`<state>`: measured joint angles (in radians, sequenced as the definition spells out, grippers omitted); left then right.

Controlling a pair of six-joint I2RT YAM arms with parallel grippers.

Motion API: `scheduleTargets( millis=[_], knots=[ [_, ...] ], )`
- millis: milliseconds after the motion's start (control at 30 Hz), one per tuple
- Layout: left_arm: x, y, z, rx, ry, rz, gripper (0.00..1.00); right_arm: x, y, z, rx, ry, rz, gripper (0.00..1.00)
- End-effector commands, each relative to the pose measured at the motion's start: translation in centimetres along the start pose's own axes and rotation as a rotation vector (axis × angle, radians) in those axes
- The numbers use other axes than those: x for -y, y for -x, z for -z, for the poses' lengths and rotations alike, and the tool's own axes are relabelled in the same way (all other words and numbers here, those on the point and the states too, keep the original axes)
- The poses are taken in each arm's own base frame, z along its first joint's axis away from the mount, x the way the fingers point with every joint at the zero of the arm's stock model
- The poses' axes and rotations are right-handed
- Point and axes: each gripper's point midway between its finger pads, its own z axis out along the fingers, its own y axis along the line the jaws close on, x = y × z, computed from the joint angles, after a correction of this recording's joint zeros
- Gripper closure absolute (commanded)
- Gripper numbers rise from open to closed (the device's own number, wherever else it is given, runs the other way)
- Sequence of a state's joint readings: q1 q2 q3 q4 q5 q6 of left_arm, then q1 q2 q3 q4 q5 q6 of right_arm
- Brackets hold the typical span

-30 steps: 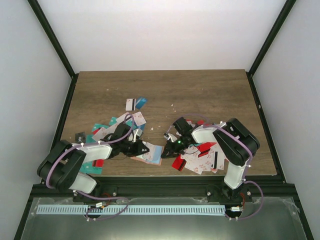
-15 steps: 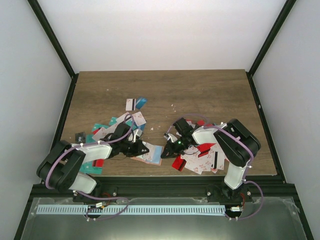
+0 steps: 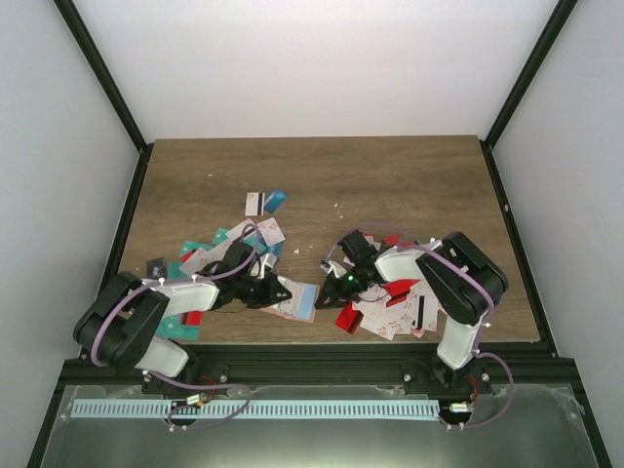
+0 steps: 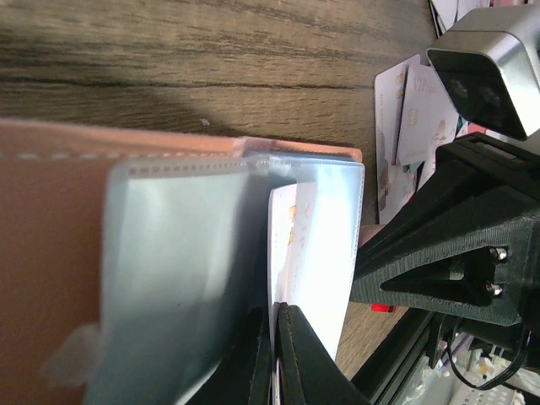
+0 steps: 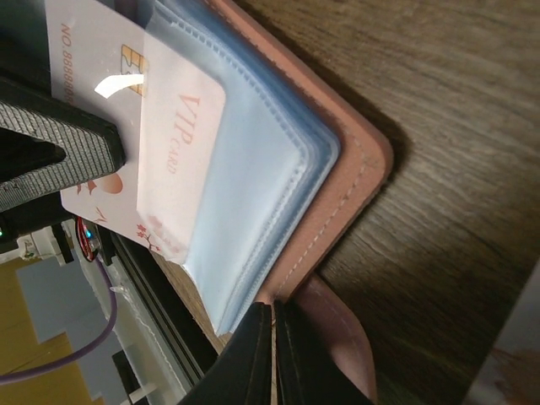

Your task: Put the credit cards into the card holder

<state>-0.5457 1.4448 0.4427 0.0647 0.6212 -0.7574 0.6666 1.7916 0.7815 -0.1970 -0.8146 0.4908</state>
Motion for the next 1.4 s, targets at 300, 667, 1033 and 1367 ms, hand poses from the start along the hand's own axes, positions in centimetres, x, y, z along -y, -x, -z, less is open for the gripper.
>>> scheduleTargets(
  millis=[300,667,1033,1367],
  knots=[
    [-2.1,-1.3,-1.5,-0.049,0.033,0.045,0.96,4.7,-2.3,-2.3,-0.063,-0.144,-0.091,0.95],
    [-1.1,-1.0,-0.1,-0.071,0.117,-0.053,0.80,4.5,-1.4,-2.4,-0.054,-0.141,-0.088,0.95],
    [-1.2,-1.2,1.7,-0.089,0.209,-0.105,0.58,4.5,-1.2,-2.5,-0.040,-0.137,-0.093,0.95],
    [-1.0,-0.6,1.0,-0.093,0.216,-0.146,0.58,4.6,-1.4,-2.6,-0.033,-0.132,-0.107,0.95]
  ],
)
